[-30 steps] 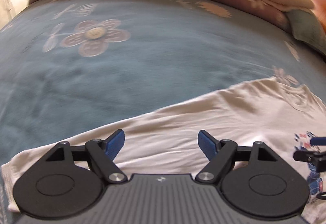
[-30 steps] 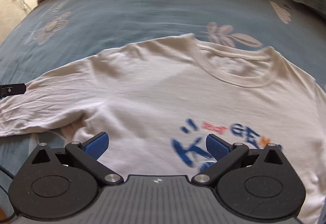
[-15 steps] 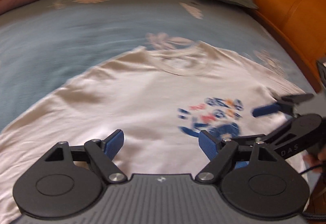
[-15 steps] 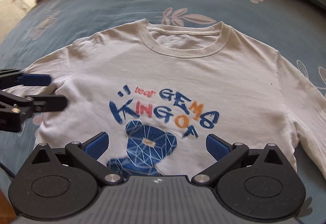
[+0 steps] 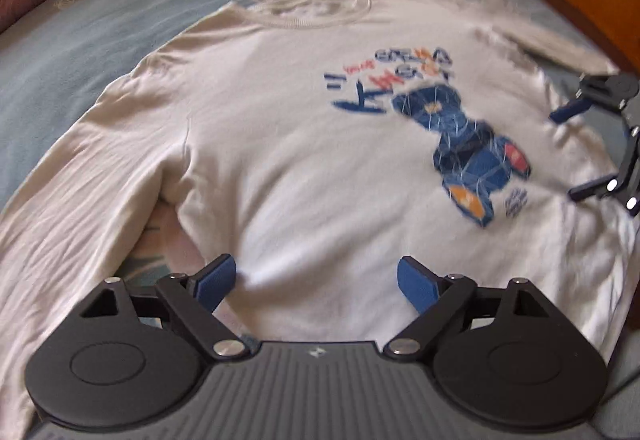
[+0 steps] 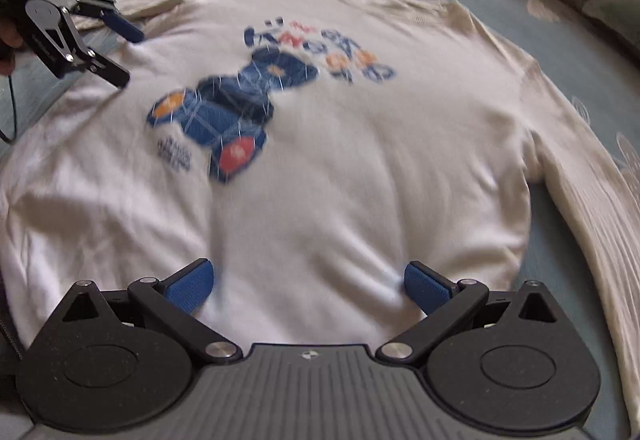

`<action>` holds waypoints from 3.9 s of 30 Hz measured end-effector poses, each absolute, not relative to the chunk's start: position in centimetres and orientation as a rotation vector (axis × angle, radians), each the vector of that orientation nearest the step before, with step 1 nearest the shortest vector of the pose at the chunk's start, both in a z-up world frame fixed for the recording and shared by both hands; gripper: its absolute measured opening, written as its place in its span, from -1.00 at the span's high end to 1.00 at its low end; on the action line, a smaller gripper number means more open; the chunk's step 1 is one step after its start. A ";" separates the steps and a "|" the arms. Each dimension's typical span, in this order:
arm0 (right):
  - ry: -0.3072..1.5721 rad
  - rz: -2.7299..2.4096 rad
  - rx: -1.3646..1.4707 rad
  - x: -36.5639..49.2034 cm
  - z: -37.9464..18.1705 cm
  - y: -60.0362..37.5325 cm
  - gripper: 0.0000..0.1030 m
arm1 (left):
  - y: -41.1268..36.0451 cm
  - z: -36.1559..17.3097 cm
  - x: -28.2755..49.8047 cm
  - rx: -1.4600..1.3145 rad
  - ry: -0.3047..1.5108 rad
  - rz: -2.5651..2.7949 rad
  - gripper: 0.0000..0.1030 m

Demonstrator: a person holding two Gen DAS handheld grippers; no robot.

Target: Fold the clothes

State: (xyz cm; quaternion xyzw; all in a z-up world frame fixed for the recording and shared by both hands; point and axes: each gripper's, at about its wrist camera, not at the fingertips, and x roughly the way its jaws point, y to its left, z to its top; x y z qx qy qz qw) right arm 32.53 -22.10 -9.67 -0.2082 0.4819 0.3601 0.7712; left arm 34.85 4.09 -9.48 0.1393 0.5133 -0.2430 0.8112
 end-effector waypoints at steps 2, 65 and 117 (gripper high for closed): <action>1.040 0.783 -0.479 32.3 -9.2 -21.9 -1.00 | 2.9 -8.6 34.5 0.310 1.060 -0.565 -0.70; 0.873 0.594 -0.310 35.8 -9.5 -21.2 -1.00 | 0.3 -10.2 35.2 0.198 0.998 -0.577 -0.90; 0.884 0.595 -0.327 34.3 -10.9 -19.0 -1.00 | 7.0 -9.0 33.7 -0.098 1.131 -0.325 -0.90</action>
